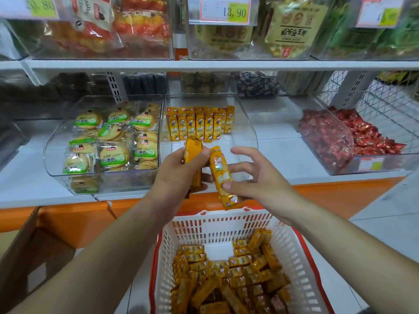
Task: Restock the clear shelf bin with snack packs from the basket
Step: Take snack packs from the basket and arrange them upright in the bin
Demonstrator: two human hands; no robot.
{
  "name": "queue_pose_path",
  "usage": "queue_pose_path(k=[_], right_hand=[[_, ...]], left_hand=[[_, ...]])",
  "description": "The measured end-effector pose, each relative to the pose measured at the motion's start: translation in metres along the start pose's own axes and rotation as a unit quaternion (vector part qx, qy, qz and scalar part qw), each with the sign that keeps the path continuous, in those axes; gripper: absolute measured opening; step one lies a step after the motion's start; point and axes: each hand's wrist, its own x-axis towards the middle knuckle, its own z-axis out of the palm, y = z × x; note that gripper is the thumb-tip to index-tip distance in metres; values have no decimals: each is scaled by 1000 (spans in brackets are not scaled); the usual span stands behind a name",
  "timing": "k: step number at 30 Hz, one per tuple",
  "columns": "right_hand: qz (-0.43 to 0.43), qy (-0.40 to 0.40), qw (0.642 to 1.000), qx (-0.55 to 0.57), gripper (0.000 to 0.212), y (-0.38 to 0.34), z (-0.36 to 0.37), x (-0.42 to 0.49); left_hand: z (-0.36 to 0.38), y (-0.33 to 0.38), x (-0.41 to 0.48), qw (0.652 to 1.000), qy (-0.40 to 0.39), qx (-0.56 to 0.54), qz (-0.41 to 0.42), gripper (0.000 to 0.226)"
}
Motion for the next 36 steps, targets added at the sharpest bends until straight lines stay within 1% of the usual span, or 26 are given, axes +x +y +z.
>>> queue_pose_path(k=[1, 2, 3, 5, 7, 10, 11, 12, 14, 17, 20, 22, 25, 26, 29, 30, 31, 33, 34, 36], right_hand=[[-6, -21, 1000, -5, 75, -2, -1, 0], [-14, -38, 999, -8, 79, -4, -2, 0], [-20, -50, 999, -12, 78, -7, -3, 1], [-29, -56, 998, -26, 71, -15, -7, 5], [-40, -23, 999, -30, 64, -24, -13, 15], [-48, 63, 996, -40, 55, -37, -31, 52], [-53, 88, 992, -78, 50, -40, -38, 68], [-62, 112, 981, -143, 45, -41, -45, 87], [-81, 143, 947, -275, 36, -40, -56, 125], [-92, 152, 894, -412, 32, -30, -68, 179], [-70, 106, 821, -557, 44, -18, -74, 222], [-52, 71, 775, -626, 49, -12, -76, 245], [-62, 29, 678, -732, 45, -11, -75, 274], [-57, 15, 658, -750, 43, -13, -72, 281], [-42, -20, 616, -787, 32, -14, -66, 297], [-39, -22, 608, -793, 28, -13, -65, 299], [-38, -18, 608, -793, 26, -13, -64, 300], [-41, 2, 626, -779, 23, -13, -67, 298], [-44, 16, 641, -766, 23, -15, -70, 294], [-47, 38, 693, -718, 29, -21, -75, 281]], left_hand=[[-1, -1, 0, 1000, -14, 8, 2, 23], [-2, -1, 1, 999, -27, 18, 2, 25], [-4, -2, 2, 999, -37, 30, 3, 27], [-9, -1, 6, 997, -35, 69, 10, 27], [-17, 0, 12, 995, -17, 99, 22, 25], [-27, 2, 22, 996, 13, 88, 17, 29], [-30, 3, 25, 996, 20, 87, 14, 30], [-33, 4, 28, 996, 25, 86, 12, 29], [-37, 5, 33, 996, 30, 84, 13, 25], [-40, 5, 39, 996, 38, 80, 13, 20], [-42, 5, 44, 996, 46, 82, 11, 20], [-43, 5, 46, 996, 45, 79, 12, 19], [-45, 0, 49, 996, 31, 82, 11, 19], [-46, -1, 50, 996, 25, 87, 10, 20], [-49, -6, 53, 995, 19, 93, 10, 22], [-50, -7, 53, 995, 21, 94, 9, 23], [-51, -7, 54, 995, 23, 95, 7, 26], [-52, -7, 54, 995, 27, 93, 2, 32], [-53, -7, 53, 995, 29, 90, 0, 34], [-52, -6, 52, 996, 32, 85, -2, 34]])
